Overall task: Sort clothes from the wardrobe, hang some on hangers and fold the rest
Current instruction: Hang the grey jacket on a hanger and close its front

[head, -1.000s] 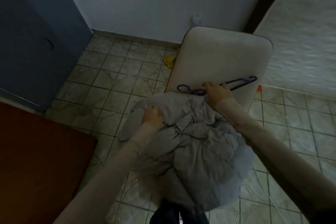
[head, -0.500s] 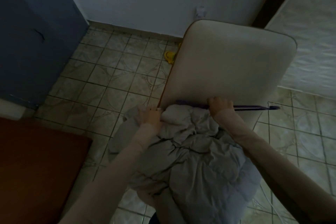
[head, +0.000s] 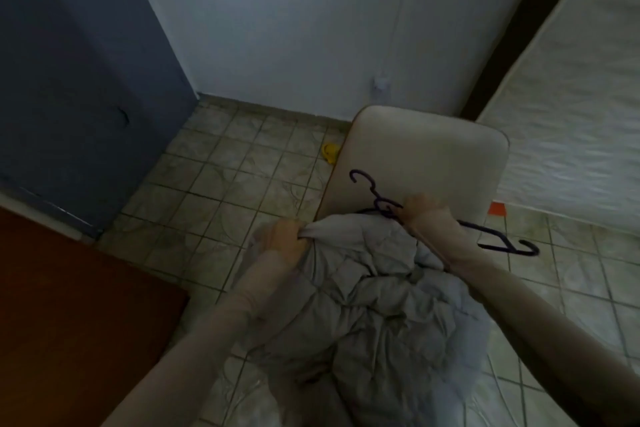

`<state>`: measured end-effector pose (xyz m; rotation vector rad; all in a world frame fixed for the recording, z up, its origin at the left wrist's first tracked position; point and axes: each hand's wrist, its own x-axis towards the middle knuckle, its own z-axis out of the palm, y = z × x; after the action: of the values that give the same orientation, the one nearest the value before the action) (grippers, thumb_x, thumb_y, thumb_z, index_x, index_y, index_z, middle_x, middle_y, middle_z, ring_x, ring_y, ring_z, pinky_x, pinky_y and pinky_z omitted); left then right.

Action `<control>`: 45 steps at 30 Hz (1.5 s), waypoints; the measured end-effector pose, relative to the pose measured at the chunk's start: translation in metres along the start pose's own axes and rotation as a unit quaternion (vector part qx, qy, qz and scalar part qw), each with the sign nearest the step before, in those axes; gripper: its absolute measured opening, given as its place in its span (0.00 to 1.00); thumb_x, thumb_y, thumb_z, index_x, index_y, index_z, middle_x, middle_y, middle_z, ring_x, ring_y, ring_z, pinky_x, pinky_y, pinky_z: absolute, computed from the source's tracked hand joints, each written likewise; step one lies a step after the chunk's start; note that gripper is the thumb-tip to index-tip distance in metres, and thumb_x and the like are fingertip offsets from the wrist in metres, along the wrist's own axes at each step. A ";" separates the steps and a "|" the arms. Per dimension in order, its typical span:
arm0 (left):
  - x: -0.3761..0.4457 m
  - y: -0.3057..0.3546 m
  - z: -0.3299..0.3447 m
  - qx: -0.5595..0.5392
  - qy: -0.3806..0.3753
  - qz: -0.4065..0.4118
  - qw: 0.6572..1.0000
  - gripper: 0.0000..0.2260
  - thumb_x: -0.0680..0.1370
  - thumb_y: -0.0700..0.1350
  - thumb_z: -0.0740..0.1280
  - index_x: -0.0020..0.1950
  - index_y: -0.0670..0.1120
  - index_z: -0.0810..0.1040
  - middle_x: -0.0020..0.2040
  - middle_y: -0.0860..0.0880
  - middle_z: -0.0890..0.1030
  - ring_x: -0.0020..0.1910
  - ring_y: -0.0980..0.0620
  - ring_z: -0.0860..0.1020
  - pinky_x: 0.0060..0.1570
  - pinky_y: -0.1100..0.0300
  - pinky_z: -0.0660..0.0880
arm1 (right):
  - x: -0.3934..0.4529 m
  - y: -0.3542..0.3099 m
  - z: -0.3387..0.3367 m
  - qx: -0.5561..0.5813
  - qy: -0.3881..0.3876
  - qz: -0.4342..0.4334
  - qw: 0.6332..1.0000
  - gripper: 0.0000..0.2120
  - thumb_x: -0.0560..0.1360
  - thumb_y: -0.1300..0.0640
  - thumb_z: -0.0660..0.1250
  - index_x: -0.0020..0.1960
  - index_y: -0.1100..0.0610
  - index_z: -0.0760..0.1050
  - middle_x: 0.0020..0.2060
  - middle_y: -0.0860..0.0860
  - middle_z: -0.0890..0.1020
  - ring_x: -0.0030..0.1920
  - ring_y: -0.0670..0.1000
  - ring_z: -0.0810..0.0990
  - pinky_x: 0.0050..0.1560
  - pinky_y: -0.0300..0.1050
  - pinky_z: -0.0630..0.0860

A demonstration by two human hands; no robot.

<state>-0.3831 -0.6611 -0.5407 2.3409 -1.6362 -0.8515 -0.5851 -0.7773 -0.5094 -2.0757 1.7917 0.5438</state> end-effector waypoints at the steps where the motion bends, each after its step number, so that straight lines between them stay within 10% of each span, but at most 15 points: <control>1: -0.006 0.005 -0.013 -0.009 0.013 -0.002 1.000 0.32 0.67 0.52 0.51 0.67 0.44 0.73 0.65 0.42 0.75 0.64 0.44 0.72 0.59 0.58 0.67 | -0.006 0.000 -0.009 0.010 0.002 0.002 1.000 0.23 0.81 0.44 0.53 0.64 0.61 0.71 0.61 0.58 0.74 0.61 0.58 0.74 0.57 0.49 0.71; 7: -0.038 0.044 -0.097 -0.095 0.157 0.053 0.982 0.16 0.77 0.37 0.63 0.64 0.38 0.74 0.64 0.40 0.75 0.63 0.43 0.72 0.58 0.59 0.64 | -0.049 0.005 -0.073 0.067 0.051 -0.017 0.996 0.29 0.78 0.40 0.56 0.65 0.63 0.70 0.62 0.60 0.74 0.61 0.60 0.72 0.63 0.50 0.68; 11: -0.055 0.082 -0.157 -0.156 0.255 0.118 0.947 0.22 0.69 0.44 0.58 0.55 0.31 0.78 0.54 0.33 0.77 0.55 0.39 0.75 0.52 0.55 0.64 | -0.084 0.007 -0.124 0.231 0.011 -0.062 0.971 0.22 0.75 0.47 0.66 0.57 0.66 0.76 0.44 0.58 0.80 0.41 0.52 0.77 0.41 0.42 0.74; 14: -0.061 0.110 -0.199 -0.166 0.307 0.133 0.928 0.13 0.74 0.40 0.63 0.52 0.32 0.79 0.50 0.35 0.77 0.52 0.40 0.76 0.49 0.55 0.68 | -0.112 0.001 -0.147 0.354 -0.052 -0.126 0.925 0.18 0.73 0.50 0.70 0.57 0.56 0.70 0.50 0.51 0.76 0.52 0.50 0.75 0.51 0.49 0.75; 19: -0.089 0.165 -0.267 -0.132 0.376 0.210 0.893 0.12 0.75 0.46 0.61 0.49 0.39 0.80 0.48 0.41 0.78 0.49 0.45 0.76 0.45 0.56 0.68 | -0.159 -0.014 -0.188 0.424 -0.005 -0.245 0.872 0.22 0.68 0.54 0.74 0.58 0.52 0.69 0.52 0.47 0.78 0.54 0.49 0.75 0.39 0.40 0.75; 26: -0.131 0.218 -0.330 -0.120 0.478 0.253 0.832 0.17 0.75 0.51 0.60 0.56 0.43 0.80 0.54 0.44 0.79 0.55 0.46 0.75 0.45 0.63 0.62 | -0.189 -0.024 -0.233 0.477 0.147 -0.303 0.812 0.21 0.66 0.60 0.76 0.47 0.54 0.65 0.42 0.42 0.70 0.51 0.46 0.70 0.51 0.39 0.71; 33: -0.139 0.209 -0.345 -0.085 0.486 0.230 0.839 0.12 0.77 0.48 0.65 0.57 0.46 0.81 0.56 0.46 0.80 0.57 0.46 0.75 0.51 0.62 0.66 | -0.171 -0.025 -0.251 0.458 0.370 -0.263 0.764 0.22 0.68 0.65 0.73 0.36 0.52 0.59 0.32 0.46 0.65 0.40 0.49 0.67 0.29 0.32 0.62; 39: -0.131 0.176 -0.346 -0.103 0.471 0.172 0.859 0.10 0.75 0.49 0.68 0.49 0.44 0.83 0.47 0.44 0.82 0.49 0.45 0.77 0.43 0.59 0.69 | -0.168 -0.026 -0.272 0.447 0.430 -0.292 0.728 0.20 0.70 0.65 0.70 0.37 0.50 0.60 0.31 0.46 0.68 0.30 0.42 0.65 0.30 0.28 0.66; 45: -0.129 0.154 -0.331 -0.147 0.387 0.167 0.895 0.11 0.72 0.51 0.71 0.42 0.43 0.81 0.37 0.46 0.77 0.38 0.52 0.73 0.33 0.62 0.66 | -0.155 -0.031 -0.290 0.432 0.489 -0.280 0.704 0.11 0.70 0.69 0.64 0.46 0.58 0.64 0.34 0.51 0.72 0.40 0.50 0.71 0.39 0.40 0.64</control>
<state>-0.3620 -0.6662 -0.1541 1.7535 -1.3553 -0.0456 -0.5557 -0.7837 -0.1804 -2.0078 1.1472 -1.5353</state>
